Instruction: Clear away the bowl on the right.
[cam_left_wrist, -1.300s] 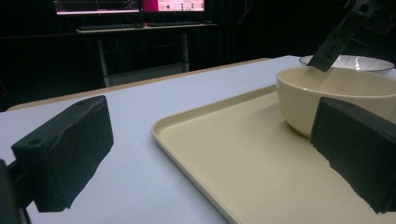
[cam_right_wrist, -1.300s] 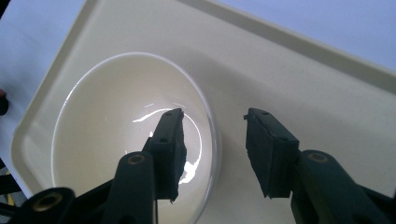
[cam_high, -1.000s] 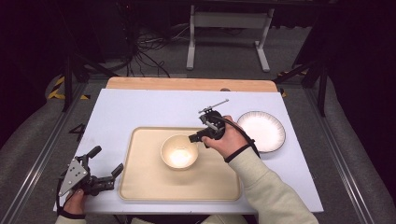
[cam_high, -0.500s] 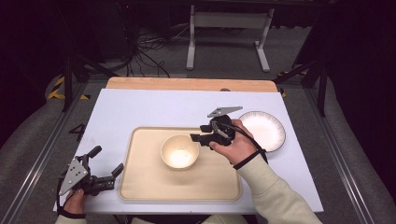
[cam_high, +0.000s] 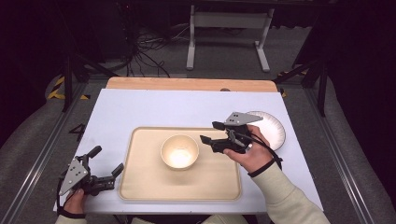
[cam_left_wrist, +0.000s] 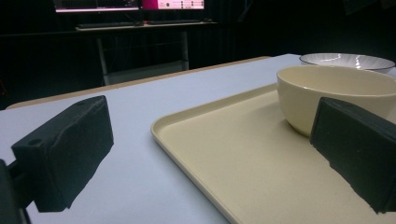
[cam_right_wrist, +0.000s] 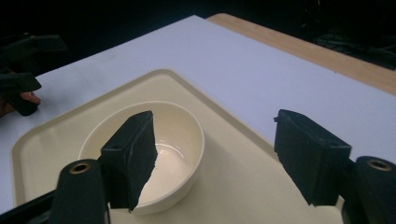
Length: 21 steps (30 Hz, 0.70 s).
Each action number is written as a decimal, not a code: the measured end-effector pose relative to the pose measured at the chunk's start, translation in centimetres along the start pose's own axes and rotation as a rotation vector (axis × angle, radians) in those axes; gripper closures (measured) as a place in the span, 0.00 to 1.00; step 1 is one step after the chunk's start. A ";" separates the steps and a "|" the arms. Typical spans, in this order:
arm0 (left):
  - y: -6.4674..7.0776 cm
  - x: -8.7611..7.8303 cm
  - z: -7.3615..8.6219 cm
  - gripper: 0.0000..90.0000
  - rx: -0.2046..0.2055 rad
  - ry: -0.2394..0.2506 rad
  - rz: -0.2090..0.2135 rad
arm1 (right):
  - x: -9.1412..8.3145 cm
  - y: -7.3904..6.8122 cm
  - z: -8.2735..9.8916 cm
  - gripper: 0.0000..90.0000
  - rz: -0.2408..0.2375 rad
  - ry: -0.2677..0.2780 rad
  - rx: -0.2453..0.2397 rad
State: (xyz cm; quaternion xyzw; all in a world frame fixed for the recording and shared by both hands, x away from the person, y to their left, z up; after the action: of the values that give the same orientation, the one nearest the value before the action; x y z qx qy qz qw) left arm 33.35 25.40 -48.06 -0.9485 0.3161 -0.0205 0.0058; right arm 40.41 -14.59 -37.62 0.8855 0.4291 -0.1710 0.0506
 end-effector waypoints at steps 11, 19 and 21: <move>0.0 0.0 0.0 0.00 0.000 -0.001 0.000 | -3.2 -0.3 0.6 0.25 -0.049 0.165 -0.095; 0.0 0.0 0.0 0.00 -0.001 -0.002 -0.001 | -4.8 0.1 2.1 0.21 0.003 0.206 -0.138; 0.0 0.0 0.0 0.00 -0.001 -0.002 -0.001 | -5.0 0.1 2.2 0.21 0.010 0.214 -0.145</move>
State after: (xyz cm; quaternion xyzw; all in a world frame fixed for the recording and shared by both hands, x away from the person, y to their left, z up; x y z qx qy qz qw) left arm 33.37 25.39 -48.06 -0.9486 0.3157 -0.0194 0.0057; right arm 37.08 -18.91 -38.00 0.8949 0.4387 -0.0438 0.0691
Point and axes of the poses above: each handheld gripper's, and its own axes: x roughly forward along the jaws, z roughly out of its underside, y roughly to its right, the point moved 4 cm from there along x, roughly forward along the jaws, and after that the axes turned 7 degrees about y, right-handed, at the moved point
